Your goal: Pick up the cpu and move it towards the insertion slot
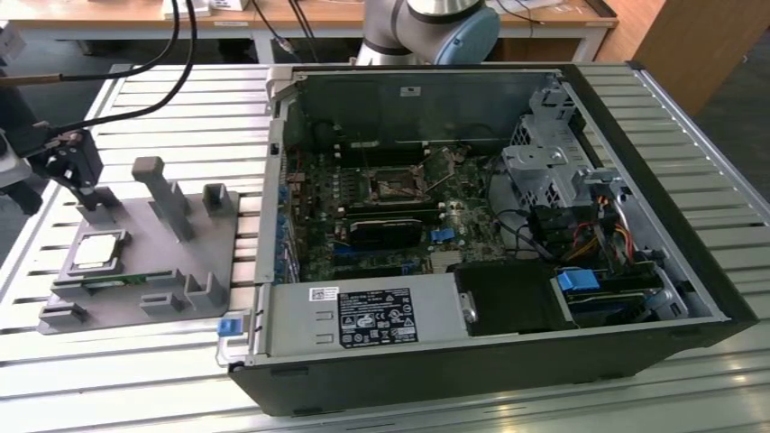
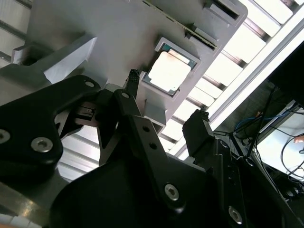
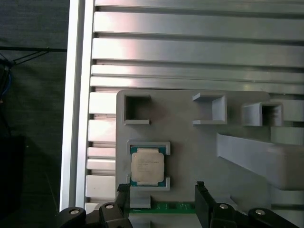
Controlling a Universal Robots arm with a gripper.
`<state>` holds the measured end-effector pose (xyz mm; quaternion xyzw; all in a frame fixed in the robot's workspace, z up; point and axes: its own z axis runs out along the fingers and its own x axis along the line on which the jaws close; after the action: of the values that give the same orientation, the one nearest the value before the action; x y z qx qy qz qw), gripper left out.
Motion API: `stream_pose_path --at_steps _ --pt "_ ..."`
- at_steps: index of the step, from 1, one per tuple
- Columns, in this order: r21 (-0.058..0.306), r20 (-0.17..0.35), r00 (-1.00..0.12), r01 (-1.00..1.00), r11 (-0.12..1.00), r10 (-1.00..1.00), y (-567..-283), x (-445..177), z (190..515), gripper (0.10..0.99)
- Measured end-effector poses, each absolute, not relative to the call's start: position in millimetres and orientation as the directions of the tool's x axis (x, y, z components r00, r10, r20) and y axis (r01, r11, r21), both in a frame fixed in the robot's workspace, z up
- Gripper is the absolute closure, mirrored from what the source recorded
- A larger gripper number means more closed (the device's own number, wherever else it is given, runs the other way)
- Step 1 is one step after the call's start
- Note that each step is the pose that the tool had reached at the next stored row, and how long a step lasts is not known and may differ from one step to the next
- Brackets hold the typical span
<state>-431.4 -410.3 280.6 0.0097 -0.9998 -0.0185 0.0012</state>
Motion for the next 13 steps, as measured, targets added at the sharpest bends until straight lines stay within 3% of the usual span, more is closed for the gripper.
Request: stream_pose_path --at_steps 13 --pt "0.037 0.002 -1.000 -0.019 0.999 -0.019 -411.5 -432.1 272.1 0.439"
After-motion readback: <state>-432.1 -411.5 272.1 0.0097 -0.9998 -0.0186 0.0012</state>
